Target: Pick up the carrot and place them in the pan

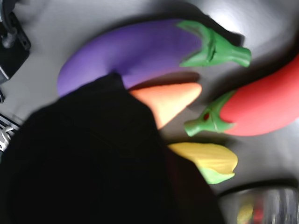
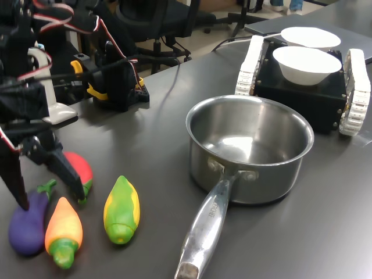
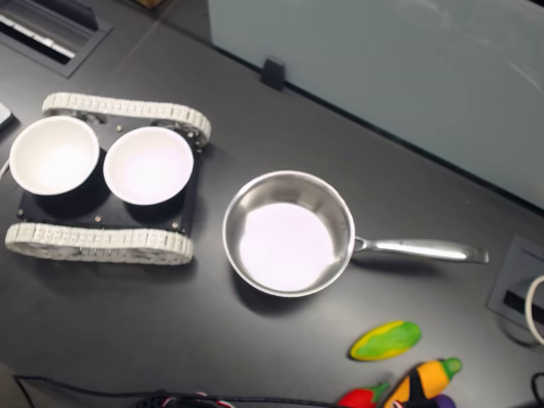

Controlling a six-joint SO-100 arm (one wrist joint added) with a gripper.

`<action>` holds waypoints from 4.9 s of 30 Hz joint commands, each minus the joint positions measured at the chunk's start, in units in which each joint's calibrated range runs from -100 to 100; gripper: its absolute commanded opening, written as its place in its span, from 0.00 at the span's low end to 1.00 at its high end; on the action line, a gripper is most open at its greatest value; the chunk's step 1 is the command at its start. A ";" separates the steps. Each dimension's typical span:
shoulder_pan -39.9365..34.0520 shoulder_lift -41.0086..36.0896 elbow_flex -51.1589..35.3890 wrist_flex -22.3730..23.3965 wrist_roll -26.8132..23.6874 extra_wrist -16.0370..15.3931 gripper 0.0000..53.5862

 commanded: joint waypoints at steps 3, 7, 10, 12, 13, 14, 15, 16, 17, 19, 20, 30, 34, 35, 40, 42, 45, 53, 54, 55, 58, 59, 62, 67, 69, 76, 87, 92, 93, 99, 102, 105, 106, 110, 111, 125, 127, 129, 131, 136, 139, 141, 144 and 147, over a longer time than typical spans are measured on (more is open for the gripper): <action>-2.33 0.54 0.00 -6.77 -1.22 1.28 0.71; -3.24 1.64 1.55 -9.75 -2.05 1.70 0.70; -4.16 1.64 2.09 -9.92 -2.64 1.70 0.70; -4.73 0.80 2.45 -9.16 -2.78 1.79 0.70; -4.85 0.29 2.73 -8.64 -2.69 1.87 0.70; -4.85 -0.13 2.73 -7.96 -2.64 1.87 0.70; -4.85 -0.55 1.91 -6.85 -2.69 1.79 0.70; -4.85 -0.81 0.73 -5.40 -2.74 1.62 0.70; -4.73 -0.98 -1.00 -3.36 -2.59 1.45 0.70; -3.93 -1.48 -4.82 1.08 -2.30 0.19 0.70; -3.59 -1.82 -6.45 2.95 -2.05 -0.40 0.70; -3.01 -4.01 -10.72 8.41 -1.81 -2.42 0.69; -3.59 -2.92 -9.54 6.71 -2.25 -2.08 0.69; -3.70 -2.83 -8.72 5.68 -2.39 -1.91 0.69; -4.51 0.29 -9.00 1.85 -2.98 -0.82 0.68; -5.08 1.39 -9.45 1.51 -2.69 -0.32 0.67; -5.54 1.72 -8.18 1.16 -1.90 0.10 0.66; -6.57 3.07 -5.81 -1.65 0.59 2.21 0.66; -6.68 3.41 -5.81 -1.74 1.12 2.63 0.66; -6.68 3.58 -5.54 -1.74 1.56 3.05 0.65; -6.45 4.00 -5.00 -1.74 2.54 3.38 0.63; -6.34 4.34 -4.91 -1.91 2.74 3.47 0.63; -6.34 5.27 -4.54 -3.02 3.08 4.39 0.63; -5.65 6.53 -4.27 -4.55 3.37 4.98 0.61; -5.08 6.53 -4.09 -4.89 3.61 4.98 0.60; -5.19 6.87 -3.54 -6.26 4.00 6.07 0.53; -7.03 7.63 -2.73 -7.71 4.05 8.76 0.30; -7.14 7.63 -2.00 -8.73 4.35 9.10 0.13; -7.26 7.63 -1.91 -8.99 4.44 9.18 0.10; -6.34 5.77 0.46 -10.61 4.49 8.26 0.01; -5.65 3.16 2.82 -11.89 3.13 5.65 0.01; -5.19 -0.55 5.27 -12.65 0.78 2.71 0.01; -4.96 -2.07 5.91 -12.57 -0.10 1.45 0.01; -4.62 -7.22 7.36 -11.37 -2.88 -2.67 0.01; -4.51 -8.48 7.45 -10.86 -3.66 -3.84 0.01; -4.28 -21.98 3.73 -2.50 -13.14 -15.95 0.01; -3.82 -23.50 3.09 -2.50 -15.63 -17.79 0.01; -3.13 -25.10 2.54 -2.50 -18.02 -19.64 0.01; -2.33 -26.87 2.36 -2.84 -20.51 -21.49 0.01; -0.03 -31.60 2.18 -3.78 -26.52 -26.45 0.01; -0.84 -35.31 4.54 -5.57 -29.94 -27.04 0.01; -1.87 -37.84 6.82 -7.28 -32.33 -27.12 0.01; -4.39 -42.22 11.90 -10.69 -36.14 -26.95 0.01; -7.14 -45.68 15.54 -12.06 -38.88 -26.79 0.01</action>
